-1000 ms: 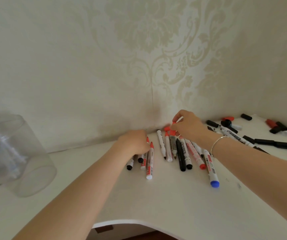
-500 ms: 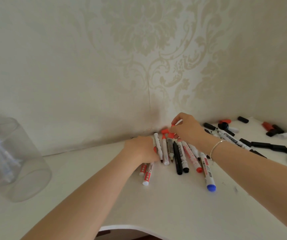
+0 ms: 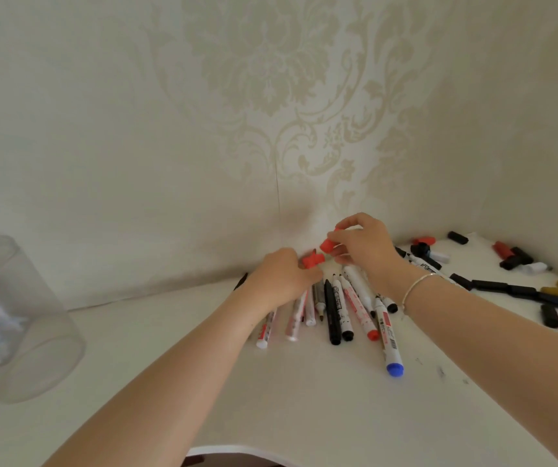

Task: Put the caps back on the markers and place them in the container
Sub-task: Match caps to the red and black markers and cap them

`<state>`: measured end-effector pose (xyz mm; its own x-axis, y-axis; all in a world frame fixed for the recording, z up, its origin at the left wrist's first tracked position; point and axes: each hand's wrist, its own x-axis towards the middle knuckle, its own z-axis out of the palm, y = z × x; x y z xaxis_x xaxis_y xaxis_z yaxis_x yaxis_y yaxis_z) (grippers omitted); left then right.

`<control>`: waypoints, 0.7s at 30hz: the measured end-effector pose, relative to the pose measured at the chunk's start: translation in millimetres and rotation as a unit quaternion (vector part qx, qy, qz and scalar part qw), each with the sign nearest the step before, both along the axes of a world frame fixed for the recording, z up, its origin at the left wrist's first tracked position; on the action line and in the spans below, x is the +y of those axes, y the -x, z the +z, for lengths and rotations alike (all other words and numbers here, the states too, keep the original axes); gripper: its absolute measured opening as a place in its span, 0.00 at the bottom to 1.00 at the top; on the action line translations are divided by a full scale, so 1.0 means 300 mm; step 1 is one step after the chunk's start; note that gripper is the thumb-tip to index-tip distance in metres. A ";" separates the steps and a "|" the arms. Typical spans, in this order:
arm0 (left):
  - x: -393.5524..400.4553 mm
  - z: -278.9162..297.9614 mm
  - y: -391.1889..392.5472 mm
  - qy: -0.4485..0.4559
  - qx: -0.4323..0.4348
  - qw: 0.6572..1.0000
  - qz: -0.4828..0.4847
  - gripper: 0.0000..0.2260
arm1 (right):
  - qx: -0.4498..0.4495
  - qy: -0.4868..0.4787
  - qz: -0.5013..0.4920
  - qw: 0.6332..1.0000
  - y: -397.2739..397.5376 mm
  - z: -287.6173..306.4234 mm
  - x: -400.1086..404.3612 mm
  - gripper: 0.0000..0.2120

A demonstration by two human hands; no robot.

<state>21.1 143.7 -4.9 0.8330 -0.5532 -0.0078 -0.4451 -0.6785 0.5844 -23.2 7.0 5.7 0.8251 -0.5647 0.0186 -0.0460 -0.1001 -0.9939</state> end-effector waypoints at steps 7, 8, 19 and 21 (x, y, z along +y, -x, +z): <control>-0.030 0.008 0.019 0.118 0.030 0.992 -0.022 0.09 | -0.041 -0.090 -0.001 0.995 0.029 0.030 -0.038 0.06; -0.034 0.008 0.019 0.118 0.023 0.993 -0.020 0.10 | -0.037 -0.088 0.003 0.995 0.033 0.029 -0.040 0.06; -0.061 -0.001 0.044 0.176 0.028 0.984 -0.029 0.08 | -0.011 -0.088 0.094 0.992 0.072 0.035 -0.056 0.06; -0.070 -0.013 0.047 0.184 0.042 0.981 -0.035 0.08 | -0.011 -0.077 0.098 0.992 0.076 0.037 -0.059 0.09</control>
<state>7.2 122.8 -8.8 0.7978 -0.5872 0.1367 -0.4230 -0.3835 0.8210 -46.1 -10.8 16.9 0.9196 -0.3912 -0.0351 -0.0180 0.0473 -0.9987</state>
